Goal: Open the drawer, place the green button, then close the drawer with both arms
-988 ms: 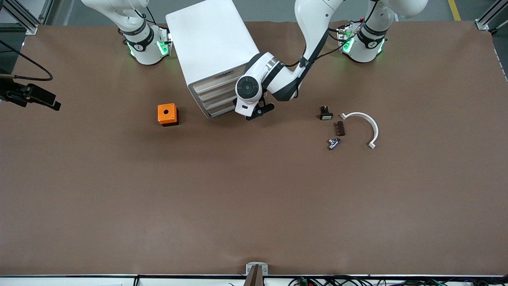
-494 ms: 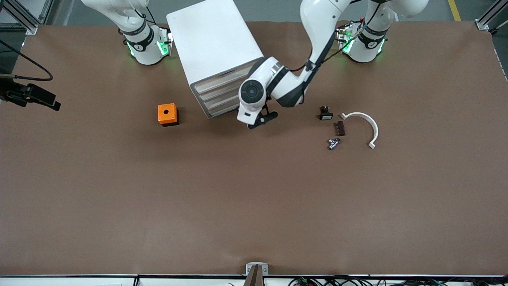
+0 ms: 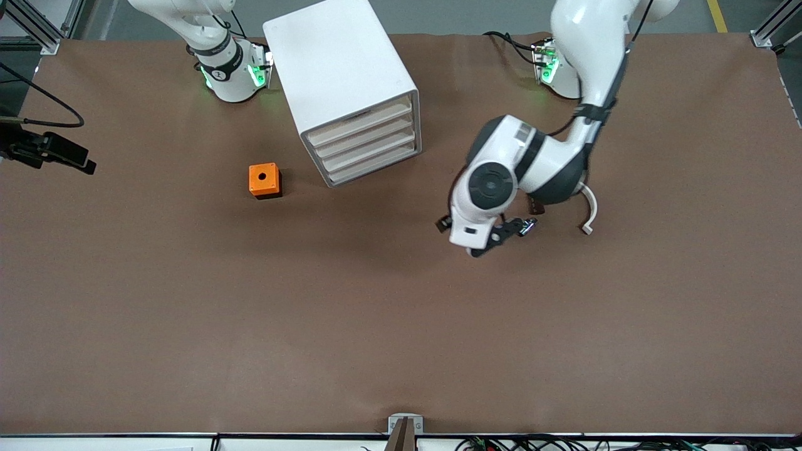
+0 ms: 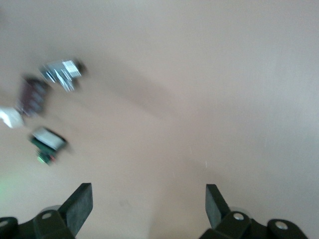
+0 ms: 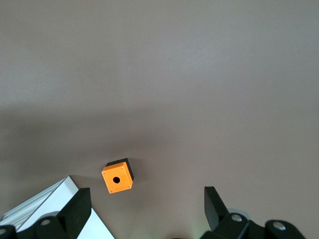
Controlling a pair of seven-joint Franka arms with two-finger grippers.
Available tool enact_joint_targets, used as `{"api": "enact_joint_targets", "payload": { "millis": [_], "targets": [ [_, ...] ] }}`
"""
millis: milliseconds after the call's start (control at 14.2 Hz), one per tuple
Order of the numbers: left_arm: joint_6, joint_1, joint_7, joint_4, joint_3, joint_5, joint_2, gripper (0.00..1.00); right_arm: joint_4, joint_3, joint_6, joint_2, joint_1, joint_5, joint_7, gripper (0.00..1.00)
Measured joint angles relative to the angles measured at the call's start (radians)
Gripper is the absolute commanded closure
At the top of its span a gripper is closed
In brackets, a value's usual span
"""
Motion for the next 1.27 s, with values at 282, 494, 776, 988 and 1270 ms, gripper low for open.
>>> {"api": "enact_joint_targets", "payload": {
  "millis": [282, 494, 776, 988, 1270],
  "targets": [
    [-0.018, 0.139, 0.011, 0.055, 0.000, 0.171, -0.068, 0.00, 0.000, 0.002, 0.000, 0.000, 0.000, 0.000, 0.000, 0.00],
    [-0.036, 0.234, 0.116, 0.060, -0.001, 0.186, -0.154, 0.00, 0.000, 0.002, 0.000, 0.000, 0.000, 0.000, 0.000, 0.00],
    [-0.166, 0.329, 0.310, 0.061, -0.002, 0.186, -0.296, 0.00, 0.001, 0.002, 0.000, 0.000, 0.000, 0.000, 0.000, 0.00],
    [-0.252, 0.386, 0.452, 0.057, -0.005, 0.186, -0.391, 0.00, 0.001, 0.002, 0.000, 0.000, 0.000, 0.000, 0.000, 0.00],
    [-0.276, 0.453, 0.551, 0.035, -0.012, 0.186, -0.445, 0.00, 0.002, 0.002, 0.000, 0.000, 0.000, 0.000, 0.000, 0.00]
  ]
}}
